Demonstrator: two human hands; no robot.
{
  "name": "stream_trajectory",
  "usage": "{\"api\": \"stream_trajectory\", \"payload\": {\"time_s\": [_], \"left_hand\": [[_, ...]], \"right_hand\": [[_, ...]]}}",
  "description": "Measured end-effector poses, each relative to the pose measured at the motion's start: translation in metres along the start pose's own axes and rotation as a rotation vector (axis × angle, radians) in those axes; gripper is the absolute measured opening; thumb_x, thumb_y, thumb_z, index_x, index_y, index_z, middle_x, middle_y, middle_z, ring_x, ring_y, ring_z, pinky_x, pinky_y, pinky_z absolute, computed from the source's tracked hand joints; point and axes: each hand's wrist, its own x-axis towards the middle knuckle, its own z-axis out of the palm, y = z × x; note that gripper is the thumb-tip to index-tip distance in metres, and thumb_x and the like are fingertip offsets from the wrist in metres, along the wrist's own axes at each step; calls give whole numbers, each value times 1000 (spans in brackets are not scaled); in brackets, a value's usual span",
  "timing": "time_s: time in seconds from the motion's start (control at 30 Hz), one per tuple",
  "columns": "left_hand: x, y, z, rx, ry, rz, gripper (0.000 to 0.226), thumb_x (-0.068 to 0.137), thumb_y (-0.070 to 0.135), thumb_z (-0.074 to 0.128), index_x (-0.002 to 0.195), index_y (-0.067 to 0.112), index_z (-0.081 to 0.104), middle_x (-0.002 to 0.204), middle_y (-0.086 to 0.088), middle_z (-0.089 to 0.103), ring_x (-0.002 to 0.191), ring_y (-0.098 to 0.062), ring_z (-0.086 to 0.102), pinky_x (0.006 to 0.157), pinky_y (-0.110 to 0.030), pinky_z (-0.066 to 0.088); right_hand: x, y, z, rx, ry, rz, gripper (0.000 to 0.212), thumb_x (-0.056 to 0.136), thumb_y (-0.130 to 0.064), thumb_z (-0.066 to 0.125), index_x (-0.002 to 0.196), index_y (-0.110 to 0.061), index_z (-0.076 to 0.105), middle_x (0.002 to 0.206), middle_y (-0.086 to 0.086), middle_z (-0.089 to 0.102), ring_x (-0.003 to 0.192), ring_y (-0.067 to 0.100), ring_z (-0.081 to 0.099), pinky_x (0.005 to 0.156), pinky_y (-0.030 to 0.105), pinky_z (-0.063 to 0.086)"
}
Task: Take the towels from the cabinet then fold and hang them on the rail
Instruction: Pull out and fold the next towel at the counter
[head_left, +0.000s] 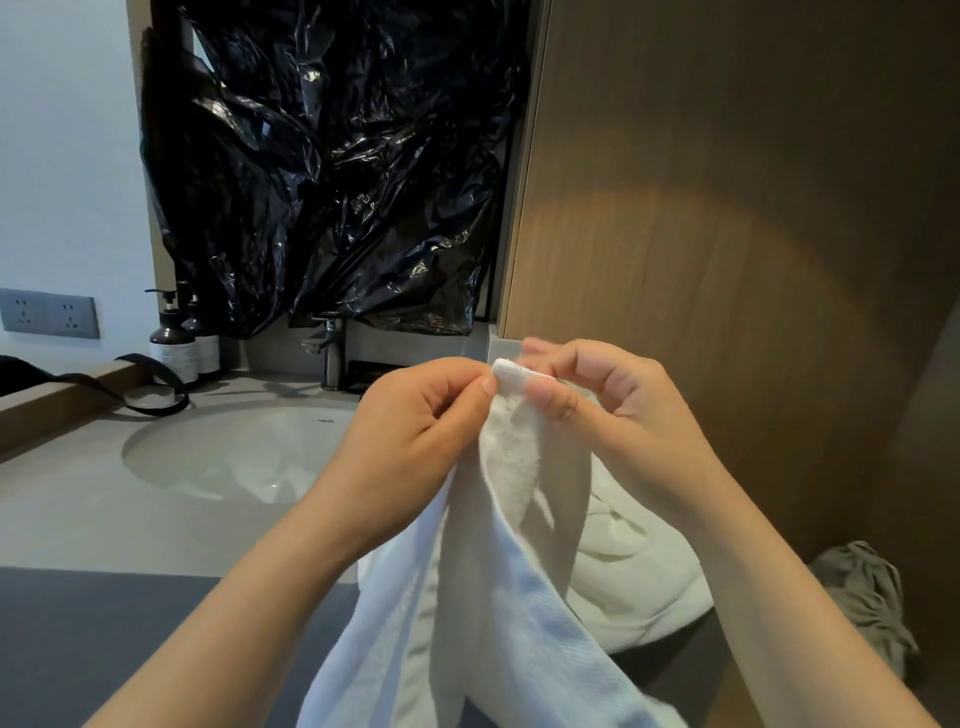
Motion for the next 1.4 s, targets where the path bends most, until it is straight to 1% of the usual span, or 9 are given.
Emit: {"api": "stream_trajectory", "payload": {"time_s": [0.13, 0.3, 0.43, 0.53, 0.87, 1.03, 1.17, 1.3, 1.4], "left_hand": [[9, 6, -9, 42, -4, 5, 34, 91, 30, 45, 65, 15, 60, 61, -14, 50, 61, -29, 46, 60, -37, 44], [36, 10, -28, 151, 72, 12, 39, 99, 16, 48, 70, -10, 50, 66, -25, 46, 60, -29, 38, 54, -32, 31], [53, 8, -44, 193, 153, -22, 39, 98, 14, 46, 68, -11, 41, 60, -13, 36, 56, -14, 33, 54, -27, 27], [56, 4, -51, 213, 227, -16, 36, 99, 15, 45, 75, -13, 50, 66, -24, 42, 58, -12, 37, 54, -25, 30], [65, 11, -62, 283, 252, 86, 34, 101, 17, 44, 84, -6, 62, 80, -24, 60, 69, -26, 50, 60, -30, 40], [75, 12, -51, 283, 259, 99, 33, 102, 15, 44, 77, 4, 61, 66, -3, 55, 57, -5, 44, 55, -14, 36], [94, 2, -45, 274, 342, 103, 36, 102, 15, 42, 72, -2, 53, 63, -7, 48, 55, -5, 36, 52, -14, 33], [91, -47, -28, 352, 316, -45, 38, 99, 13, 42, 61, 9, 42, 58, 1, 40, 53, -9, 32, 49, -16, 30], [75, -99, -12, 399, 256, -263, 31, 100, 17, 42, 75, 10, 57, 67, 6, 53, 63, -9, 45, 52, -13, 32]], "right_hand": [[6, 0, -3, 141, -45, 30, 22, 89, -27, 66, 73, -11, 64, 67, -10, 61, 65, 2, 55, 62, 11, 40], [13, -6, -3, 83, -76, 9, 34, 91, -33, 59, 70, -6, 58, 68, 7, 43, 67, 19, 38, 62, 29, 29], [15, -9, -11, 3, -77, 25, 52, 92, -41, 60, 73, 8, 58, 67, 23, 39, 65, 25, 36, 63, 32, 29], [12, -11, -17, 15, -85, 39, 49, 86, -39, 60, 74, 8, 64, 61, 15, 49, 60, 17, 49, 55, 23, 41], [13, -19, -26, -146, 73, 18, 28, 87, -37, 70, 77, -11, 74, 60, 7, 45, 54, 14, 29, 48, 23, 22], [30, -20, -43, -275, 124, -31, 20, 87, -31, 73, 79, -13, 77, 73, 28, 62, 63, 18, 42, 60, 34, 32], [64, -27, -67, -403, 201, -144, 19, 87, -37, 71, 83, -19, 77, 78, 13, 71, 74, 29, 63, 67, 41, 48], [76, 13, -59, -544, 68, -57, 23, 89, -35, 69, 79, -16, 75, 73, 12, 68, 71, 29, 58, 62, 34, 44], [56, 66, -36, -512, -93, 110, 23, 93, -27, 66, 76, -13, 73, 70, 3, 64, 64, 13, 50, 63, 31, 37]]}}
